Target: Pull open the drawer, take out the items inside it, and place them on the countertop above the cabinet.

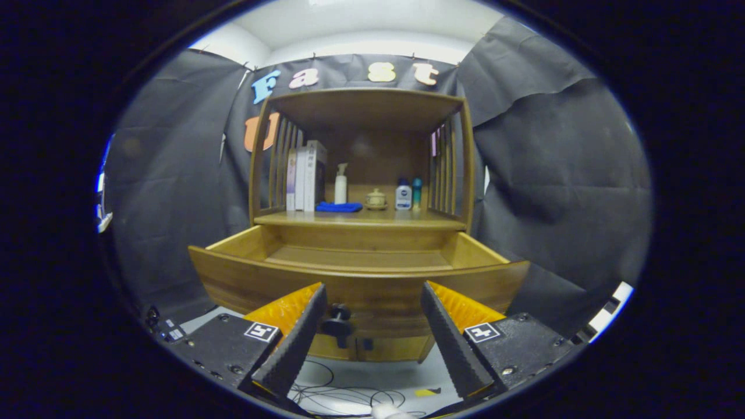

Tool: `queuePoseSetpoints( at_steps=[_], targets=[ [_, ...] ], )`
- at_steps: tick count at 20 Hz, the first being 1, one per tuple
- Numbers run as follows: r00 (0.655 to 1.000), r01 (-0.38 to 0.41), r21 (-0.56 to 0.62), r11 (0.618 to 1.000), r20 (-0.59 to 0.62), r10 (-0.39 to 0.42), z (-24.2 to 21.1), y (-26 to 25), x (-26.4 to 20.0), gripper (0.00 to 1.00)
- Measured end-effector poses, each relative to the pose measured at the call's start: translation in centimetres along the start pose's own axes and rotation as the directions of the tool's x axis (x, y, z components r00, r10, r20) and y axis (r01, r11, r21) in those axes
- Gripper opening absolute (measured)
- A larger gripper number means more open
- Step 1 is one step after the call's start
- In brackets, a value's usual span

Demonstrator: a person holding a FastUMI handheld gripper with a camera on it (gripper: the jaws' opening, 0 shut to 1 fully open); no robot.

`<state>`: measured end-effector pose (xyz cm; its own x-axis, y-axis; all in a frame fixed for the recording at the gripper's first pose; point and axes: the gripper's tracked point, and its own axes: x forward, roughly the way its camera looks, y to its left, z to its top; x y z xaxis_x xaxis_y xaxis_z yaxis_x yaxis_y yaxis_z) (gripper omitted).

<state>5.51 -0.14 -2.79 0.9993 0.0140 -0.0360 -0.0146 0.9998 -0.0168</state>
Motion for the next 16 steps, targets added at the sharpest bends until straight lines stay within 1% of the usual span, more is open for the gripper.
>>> queuePoseSetpoints(
  at_steps=[3,6,7,8,10,12,14,16],
  targets=[
    [1.000,-0.018,0.043,0.999,0.026,0.017,3.4,-0.4,-1.2,1.00],
    [0.998,-0.009,0.044,0.999,0.067,0.006,7.4,-1.0,-0.7,1.00],
    [0.997,0.005,0.047,0.999,0.080,-0.008,9.0,-1.4,-0.3,1.00],
    [0.996,0.018,0.045,0.999,0.088,-0.021,10.2,-1.7,0.6,1.00],
    [0.996,0.005,0.052,0.999,0.091,-0.010,12.8,-1.1,2.3,1.00],
    [0.998,-0.005,0.078,0.997,0.055,0.001,14.7,-0.5,4.5,1.00],
    [0.999,-0.032,0.077,0.997,0.023,0.031,16.9,0.7,7.2,1.00],
    [0.999,-0.039,0.067,0.997,-0.025,0.041,18.5,1.5,10.1,1.00]
  ],
)
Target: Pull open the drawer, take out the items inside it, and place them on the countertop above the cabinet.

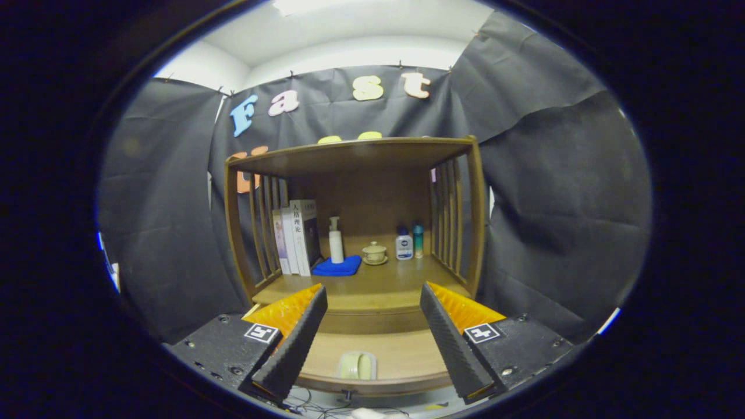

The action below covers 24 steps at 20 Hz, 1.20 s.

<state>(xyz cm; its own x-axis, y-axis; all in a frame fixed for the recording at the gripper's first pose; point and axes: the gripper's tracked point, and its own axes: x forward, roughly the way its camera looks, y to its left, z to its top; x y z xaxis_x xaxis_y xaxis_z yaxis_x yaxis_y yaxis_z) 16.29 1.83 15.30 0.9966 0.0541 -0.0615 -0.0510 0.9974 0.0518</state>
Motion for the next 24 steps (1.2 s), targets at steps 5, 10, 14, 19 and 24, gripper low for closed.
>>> queuePoseSetpoints(
  at_steps=[5,10,14,19,24],
  targets=[
    [0.991,0.013,-0.075,0.997,-0.133,-0.023,0.6,2.2,7.5,1.00],
    [0.913,-0.040,-0.100,0.994,-0.407,-0.004,-5.4,5.0,12.2,1.00],
    [0.828,-0.028,-0.094,0.995,-0.560,-0.030,-9.7,4.7,14.1,1.00],
    [0.658,-0.016,-0.097,0.995,-0.751,-0.062,-16.6,3.3,13.5,0.99],
    [0.500,0.000,-0.127,0.992,-0.859,-0.110,-21.8,2.2,11.9,0.87]
  ],
)
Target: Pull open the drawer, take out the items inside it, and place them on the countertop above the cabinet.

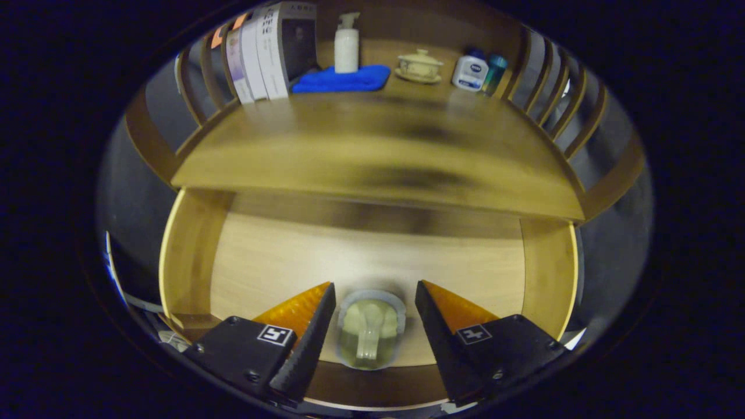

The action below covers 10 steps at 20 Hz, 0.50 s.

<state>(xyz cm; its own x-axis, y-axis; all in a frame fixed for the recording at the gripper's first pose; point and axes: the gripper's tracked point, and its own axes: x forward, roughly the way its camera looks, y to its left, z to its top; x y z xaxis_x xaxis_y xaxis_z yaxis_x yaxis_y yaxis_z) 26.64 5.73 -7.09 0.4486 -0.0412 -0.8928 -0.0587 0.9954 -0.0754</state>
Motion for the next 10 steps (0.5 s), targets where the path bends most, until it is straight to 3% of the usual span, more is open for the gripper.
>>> queuePoseSetpoints(
  at_steps=[5,8,10],
  targets=[
    [0.994,0.020,0.038,0.999,-0.109,-0.016,-2.4,-0.2,1.1,0.58],
    [0.987,0.022,0.051,0.998,-0.159,-0.014,-4.1,-0.1,1.6,0.54],
    [0.987,0.026,0.062,0.998,-0.161,-0.016,-4.1,-0.1,1.8,0.41]
  ],
)
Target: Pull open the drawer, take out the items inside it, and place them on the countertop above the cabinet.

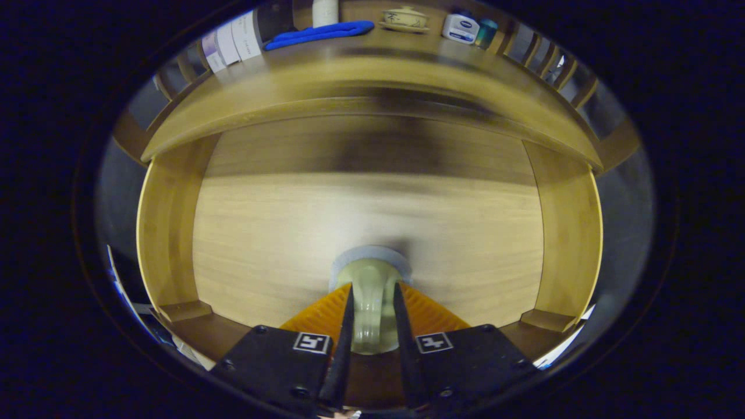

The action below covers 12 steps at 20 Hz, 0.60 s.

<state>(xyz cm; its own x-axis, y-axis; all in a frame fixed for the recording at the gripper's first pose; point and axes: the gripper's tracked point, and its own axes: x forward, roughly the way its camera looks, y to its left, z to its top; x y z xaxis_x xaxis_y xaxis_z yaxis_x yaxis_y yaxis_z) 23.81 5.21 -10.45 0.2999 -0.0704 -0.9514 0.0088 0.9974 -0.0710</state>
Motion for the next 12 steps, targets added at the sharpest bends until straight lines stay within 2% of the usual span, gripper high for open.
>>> queuePoseSetpoints(
  at_steps=[1,3,5,12],
  targets=[
    [1.000,-0.002,-0.002,1.000,0.000,0.002,0.0,0.1,-0.1,0.33],
    [1.000,-0.009,-0.020,1.000,0.000,0.009,-0.1,0.3,-0.2,0.27],
    [1.000,0.016,-0.051,0.999,0.009,-0.016,0.0,-0.2,-0.1,0.21],
    [0.999,-0.022,-0.056,0.998,0.022,0.024,0.7,-0.1,-2.9,0.17]
  ],
)
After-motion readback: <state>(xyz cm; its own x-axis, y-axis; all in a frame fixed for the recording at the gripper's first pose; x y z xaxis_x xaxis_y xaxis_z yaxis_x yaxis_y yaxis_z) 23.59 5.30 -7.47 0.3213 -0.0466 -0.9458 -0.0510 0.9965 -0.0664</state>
